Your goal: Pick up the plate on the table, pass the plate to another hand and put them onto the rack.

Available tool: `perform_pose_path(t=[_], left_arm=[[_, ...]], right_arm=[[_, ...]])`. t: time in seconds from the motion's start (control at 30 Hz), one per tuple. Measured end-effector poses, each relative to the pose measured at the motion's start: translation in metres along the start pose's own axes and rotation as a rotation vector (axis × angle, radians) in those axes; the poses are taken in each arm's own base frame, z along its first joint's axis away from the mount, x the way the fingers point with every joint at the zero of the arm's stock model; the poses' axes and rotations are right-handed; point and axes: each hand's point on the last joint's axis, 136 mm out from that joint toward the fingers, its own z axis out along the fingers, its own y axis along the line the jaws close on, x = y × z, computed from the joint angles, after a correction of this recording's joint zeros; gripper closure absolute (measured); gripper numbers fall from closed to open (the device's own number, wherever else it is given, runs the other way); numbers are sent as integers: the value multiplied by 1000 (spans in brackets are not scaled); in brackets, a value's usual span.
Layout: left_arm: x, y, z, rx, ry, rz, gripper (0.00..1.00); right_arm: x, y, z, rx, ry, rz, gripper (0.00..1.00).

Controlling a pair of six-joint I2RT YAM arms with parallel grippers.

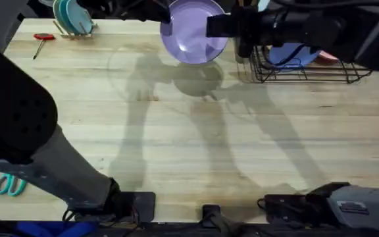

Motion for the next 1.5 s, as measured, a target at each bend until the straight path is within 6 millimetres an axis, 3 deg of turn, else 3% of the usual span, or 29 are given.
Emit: perform_pose_path(t=[0.1,0.3,0.43,0.47,0.7,0.73,0.8,0.87,0.9,1.1,1.2,1.5], left_arm=[[0,-1,0,4,0,0,959],[0,-1,0,8,1,0,959],[0,0,0,3,0,0,959],[0,0,-1,2,-1,-2,959],[-1,1,-1,2,-2,-2,954],[-1,1,-1,3,-3,-1,909],[-1,0,-1,9,-4,2,732],[-1,-1,-1,14,-4,0,420],[-2,-2,-1,14,-6,-2,14],[-21,-11,-18,17,-65,34,4],[-36,-14,-33,14,-117,55,5],[-48,-12,-103,-36,-262,61,6]], right_arm=[[2,-2,5,2,5,2,118],[1,-2,5,1,2,2,539],[1,-3,5,5,2,6,931],[1,-4,5,6,1,9,959],[0,-4,5,6,-1,9,971],[0,-4,5,9,-1,9,971],[-1,-7,5,25,-6,9,971],[-1,-10,5,44,-9,8,971],[-4,-16,5,76,-22,-4,971],[-9,-29,1,119,-38,-62,973],[-21,-41,-11,150,-71,-108,973],[-87,-65,-107,296,-310,-355,973]])
